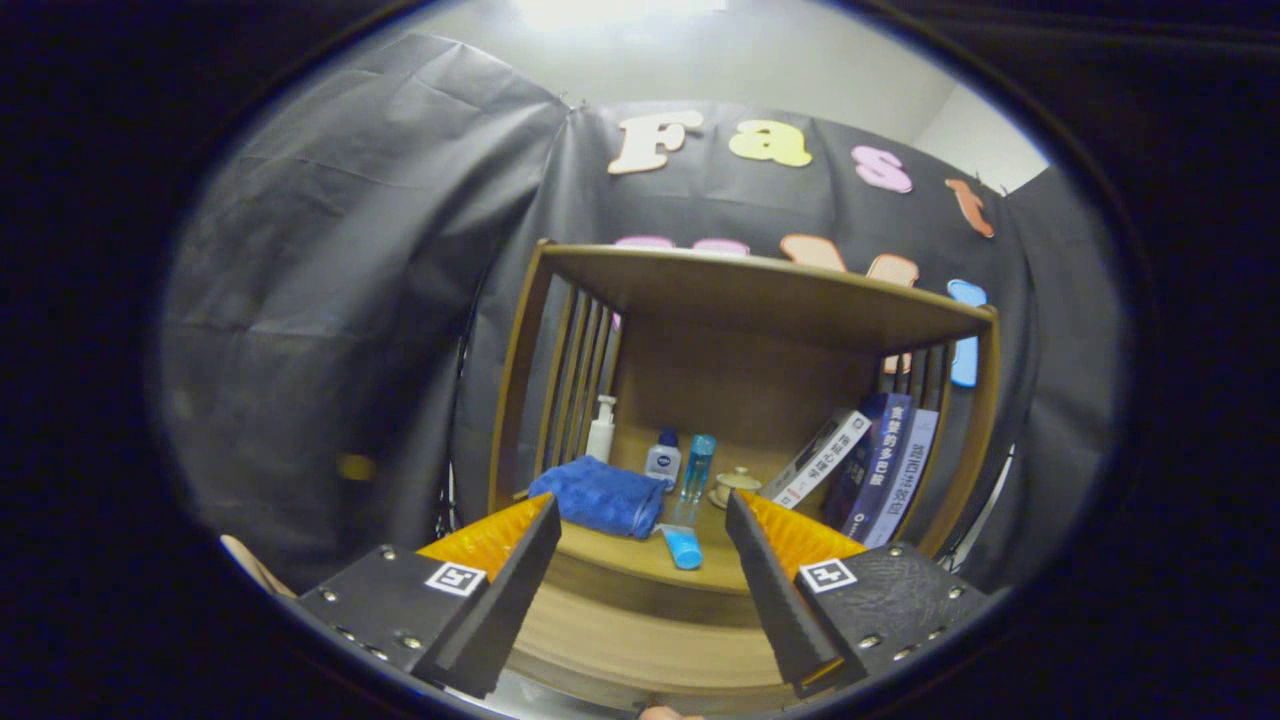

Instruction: Pull open the drawer, take out the items inside it, and place them on the countertop above the cabinet.

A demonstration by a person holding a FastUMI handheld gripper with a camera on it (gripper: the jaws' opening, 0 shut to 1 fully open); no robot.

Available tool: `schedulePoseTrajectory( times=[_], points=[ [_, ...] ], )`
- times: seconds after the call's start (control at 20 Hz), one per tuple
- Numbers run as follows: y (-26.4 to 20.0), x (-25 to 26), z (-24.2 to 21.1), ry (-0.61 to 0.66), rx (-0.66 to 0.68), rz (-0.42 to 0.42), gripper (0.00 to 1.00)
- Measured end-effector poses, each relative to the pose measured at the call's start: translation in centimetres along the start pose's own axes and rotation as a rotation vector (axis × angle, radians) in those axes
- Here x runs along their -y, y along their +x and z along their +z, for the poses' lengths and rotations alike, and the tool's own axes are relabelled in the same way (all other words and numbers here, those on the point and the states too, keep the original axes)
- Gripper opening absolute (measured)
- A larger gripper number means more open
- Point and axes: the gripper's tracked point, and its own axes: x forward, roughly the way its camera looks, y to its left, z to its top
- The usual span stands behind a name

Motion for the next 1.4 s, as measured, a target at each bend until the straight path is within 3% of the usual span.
schedulePoseTrajectory(
  times=[0.3, 0.55, 0.95, 1.4],
  points=[
    [-6.1, 0.1, -2.9, 0.047, 0.052, -0.049, 0.98],
    [-8.6, 0.0, -8.2, 0.042, -0.015, -0.069, 0.98],
    [-8.9, -1.5, -16.8, 0.034, -0.195, -0.063, 0.99],
    [-7.6, -1.3, -20.7, 0.029, -0.264, -0.081, 0.99]
  ],
)
